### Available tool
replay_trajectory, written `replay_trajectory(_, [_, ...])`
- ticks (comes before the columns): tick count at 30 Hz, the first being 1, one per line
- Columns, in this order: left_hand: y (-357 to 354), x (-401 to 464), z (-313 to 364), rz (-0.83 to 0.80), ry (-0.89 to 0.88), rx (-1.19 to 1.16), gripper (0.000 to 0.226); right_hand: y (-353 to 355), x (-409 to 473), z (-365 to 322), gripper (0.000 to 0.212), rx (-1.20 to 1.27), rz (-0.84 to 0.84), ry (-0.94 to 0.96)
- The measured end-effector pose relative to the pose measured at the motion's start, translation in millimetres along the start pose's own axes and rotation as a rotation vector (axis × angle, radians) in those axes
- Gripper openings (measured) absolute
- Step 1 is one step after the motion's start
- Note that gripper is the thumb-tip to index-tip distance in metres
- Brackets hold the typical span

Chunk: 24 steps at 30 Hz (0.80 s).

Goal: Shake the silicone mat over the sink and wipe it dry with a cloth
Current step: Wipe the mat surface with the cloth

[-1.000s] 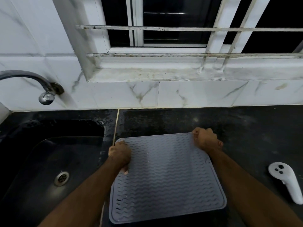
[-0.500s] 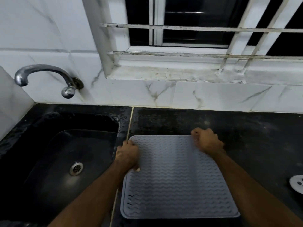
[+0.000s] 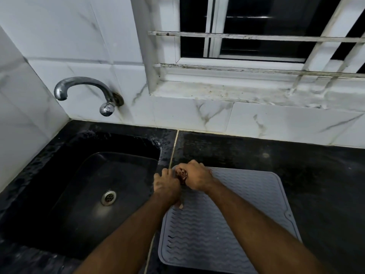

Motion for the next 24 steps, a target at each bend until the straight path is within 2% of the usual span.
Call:
replay_trajectory(3, [4.8, 0.4, 2.6, 0.004, -0.010, 0.033, 0.100, 4.2, -5.0, 4.2, 0.049, -0.075, 0.013, 0.032])
replay_trajectory(8, [6.0, 0.7, 1.2, 0.009, -0.008, 0.010, 0.101, 10.4, -13.4, 28.0, 0.053, -0.121, -0.014, -0.055])
replay_trajectory(10, [5.1, 0.9, 2.1, -0.003, -0.007, 0.003, 0.102, 9.9, -11.2, 27.2, 0.048, -0.060, -0.011, -0.102])
replay_trajectory(13, [7.1, 1.7, 5.4, -0.020, -0.001, 0.043, 0.088, 5.5, -6.9, 11.8, 0.038, 0.087, -0.027, -0.119])
replay_trajectory(15, [9.1, 4.2, 8.9, -0.024, -0.011, 0.079, 0.077, 4.1, -8.0, 7.6, 0.042, 0.093, -0.033, -0.115])
replay_trajectory(20, [13.3, 8.8, 16.7, -0.023, -0.044, 0.124, 0.093, 13.9, -18.7, 31.1, 0.047, -0.024, -0.009, -0.146])
replay_trajectory(24, [15.7, 8.6, 17.0, -0.029, -0.052, 0.120, 0.093, 25.6, -28.2, 54.5, 0.046, -0.022, -0.029, -0.190])
Point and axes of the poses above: each hand's wrist, its own x-axis towards the middle knuckle, its own y-axis out of the back of the hand, z = x × y, the point moved 6 cm from there along x, towards the middle knuckle, and after that the axes turned 15 degrees about z, right-handed, at the moved point
